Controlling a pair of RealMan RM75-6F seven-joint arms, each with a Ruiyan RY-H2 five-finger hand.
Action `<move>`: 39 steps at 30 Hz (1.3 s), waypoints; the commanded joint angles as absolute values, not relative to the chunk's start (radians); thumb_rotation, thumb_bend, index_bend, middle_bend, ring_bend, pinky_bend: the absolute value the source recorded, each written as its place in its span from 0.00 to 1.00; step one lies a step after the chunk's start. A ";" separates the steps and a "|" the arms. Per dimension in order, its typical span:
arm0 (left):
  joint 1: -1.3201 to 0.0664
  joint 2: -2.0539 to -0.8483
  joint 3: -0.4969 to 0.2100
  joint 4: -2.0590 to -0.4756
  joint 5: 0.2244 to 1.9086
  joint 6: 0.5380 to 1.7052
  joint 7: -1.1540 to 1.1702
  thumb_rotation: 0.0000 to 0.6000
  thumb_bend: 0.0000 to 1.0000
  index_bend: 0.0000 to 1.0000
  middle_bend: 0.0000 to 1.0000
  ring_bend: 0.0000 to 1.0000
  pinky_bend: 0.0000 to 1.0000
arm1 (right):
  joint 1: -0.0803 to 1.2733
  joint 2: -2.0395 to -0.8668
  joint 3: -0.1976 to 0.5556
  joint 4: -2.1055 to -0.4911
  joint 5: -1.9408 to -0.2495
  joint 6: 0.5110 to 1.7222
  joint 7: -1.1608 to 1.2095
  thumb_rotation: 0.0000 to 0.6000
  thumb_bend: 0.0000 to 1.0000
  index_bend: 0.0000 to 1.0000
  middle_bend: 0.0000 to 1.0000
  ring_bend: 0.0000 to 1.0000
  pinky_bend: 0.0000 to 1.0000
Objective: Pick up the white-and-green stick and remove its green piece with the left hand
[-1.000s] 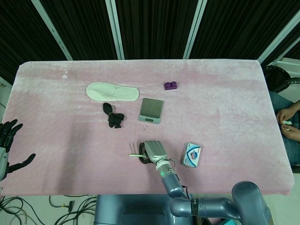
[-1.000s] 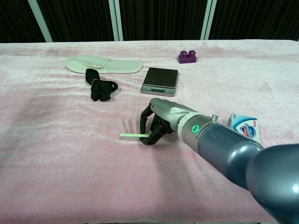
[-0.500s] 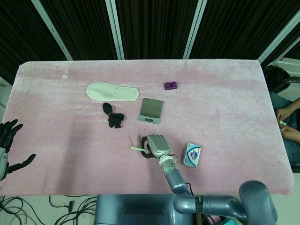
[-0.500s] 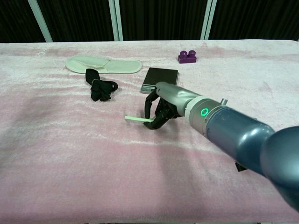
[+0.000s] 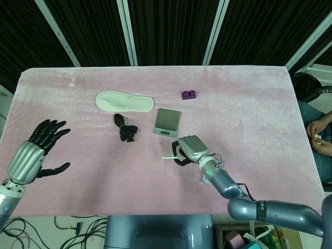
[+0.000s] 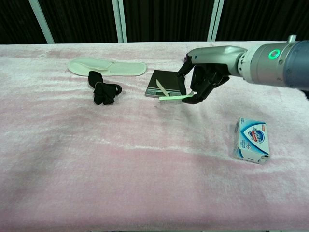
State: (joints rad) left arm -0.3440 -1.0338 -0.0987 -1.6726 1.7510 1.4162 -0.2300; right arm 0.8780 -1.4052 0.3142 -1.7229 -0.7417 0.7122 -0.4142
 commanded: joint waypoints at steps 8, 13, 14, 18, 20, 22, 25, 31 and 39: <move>-0.640 -0.946 -0.196 -1.785 1.590 0.966 -0.286 1.00 0.19 0.22 0.07 0.00 0.00 | 0.923 -1.237 0.364 -1.813 -0.756 0.503 -0.264 1.00 0.51 0.69 0.92 0.87 0.99; -0.682 -0.974 -0.202 -1.779 1.580 0.924 -0.291 1.00 0.20 0.25 0.07 0.00 0.00 | 0.932 -1.212 0.387 -1.826 -0.799 0.463 -0.213 1.00 0.51 0.69 0.92 0.87 0.99; -0.686 -0.983 -0.201 -1.779 1.579 0.923 -0.288 1.00 0.20 0.25 0.07 0.00 0.00 | 0.933 -1.208 0.389 -1.831 -0.806 0.457 -0.203 1.00 0.51 0.69 0.92 0.87 0.99; -0.704 -1.000 -0.198 -1.786 1.571 0.908 -0.300 1.00 0.23 0.27 0.07 0.00 0.00 | 0.945 -1.200 0.393 -1.846 -0.828 0.448 -0.173 1.00 0.51 0.69 0.92 0.87 0.99; -0.717 -1.006 -0.197 -1.787 1.568 0.891 -0.298 1.00 0.23 0.28 0.07 0.00 0.00 | 0.954 -1.202 0.393 -1.848 -0.836 0.449 -0.161 1.00 0.51 0.69 0.92 0.87 0.99; -0.733 -1.012 -0.194 -1.788 1.563 0.867 -0.286 1.00 0.23 0.30 0.07 0.00 0.00 | 0.966 -1.203 0.391 -1.849 -0.841 0.446 -0.152 1.00 0.51 0.69 0.92 0.87 0.99; -0.759 -1.029 -0.192 -1.790 1.549 0.830 -0.261 1.00 0.23 0.32 0.07 0.00 0.00 | 0.985 -1.204 0.389 -1.850 -0.844 0.445 -0.140 1.00 0.51 0.69 0.92 0.87 0.99; -0.809 -1.076 -0.193 -1.786 1.499 0.762 -0.202 1.00 0.23 0.35 0.07 0.00 0.00 | 1.016 -1.208 0.382 -1.852 -0.844 0.455 -0.115 1.00 0.51 0.69 0.92 0.88 0.99; -0.835 -1.121 -0.187 -1.796 1.462 0.745 -0.135 1.00 0.26 0.43 0.07 0.00 0.00 | 1.038 -1.206 0.357 -1.855 -0.845 0.475 -0.091 1.00 0.52 0.69 0.92 0.88 0.99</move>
State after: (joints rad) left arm -0.8309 -1.1166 -0.1888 -1.7942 1.4660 0.7486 -0.1402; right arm 1.0366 -1.2069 0.3582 -1.8544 -0.8443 0.4737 -0.0927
